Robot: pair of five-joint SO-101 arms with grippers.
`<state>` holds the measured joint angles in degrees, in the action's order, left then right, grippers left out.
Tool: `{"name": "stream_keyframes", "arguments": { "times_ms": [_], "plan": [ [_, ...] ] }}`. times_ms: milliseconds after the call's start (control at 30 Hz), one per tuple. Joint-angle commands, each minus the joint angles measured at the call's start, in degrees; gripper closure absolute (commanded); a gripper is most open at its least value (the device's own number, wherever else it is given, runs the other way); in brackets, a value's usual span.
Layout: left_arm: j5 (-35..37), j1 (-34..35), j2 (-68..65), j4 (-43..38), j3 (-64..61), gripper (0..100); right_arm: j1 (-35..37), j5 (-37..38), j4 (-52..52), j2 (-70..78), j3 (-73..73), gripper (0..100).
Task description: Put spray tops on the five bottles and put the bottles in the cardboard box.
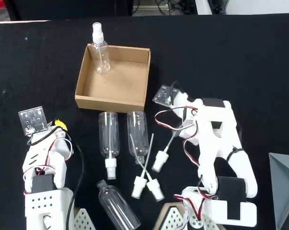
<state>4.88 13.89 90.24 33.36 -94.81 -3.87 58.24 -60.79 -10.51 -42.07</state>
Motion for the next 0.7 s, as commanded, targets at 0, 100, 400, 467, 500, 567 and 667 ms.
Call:
{"name": "stream_keyframes", "arguments": {
  "times_ms": [0, 100, 400, 467, 500, 567, 667],
  "plan": [
    [-0.6, 0.5, 0.8, -1.4, 1.2, 97, 1.2, -5.3, 0.5, -3.1, 0.2, 64.9],
    [-0.6, 0.5, 0.8, -1.4, 1.2, 97, 1.2, -8.9, 0.5, -3.1, 0.2, 64.9],
    [-0.6, 0.5, 0.8, -1.4, 1.2, 97, 1.3, -12.5, -3.3, -3.1, 1.5, 64.9],
    [-0.6, 0.5, 0.8, -1.4, 1.2, 97, 1.3, -12.5, -4.4, -3.1, 2.1, 64.9],
    [-0.6, 0.5, 0.8, -1.4, 1.2, 97, 1.3, -12.5, -5.0, -3.1, 2.3, 64.9],
    [-0.6, 0.5, 0.8, -1.4, 1.2, 97, 1.3, -12.5, -5.4, -3.1, 2.3, 64.9],
    [-0.6, 0.5, 0.8, -1.4, 1.2, 97, 1.3, -12.5, -5.4, -3.2, 2.3, 64.8]
  ]
}}
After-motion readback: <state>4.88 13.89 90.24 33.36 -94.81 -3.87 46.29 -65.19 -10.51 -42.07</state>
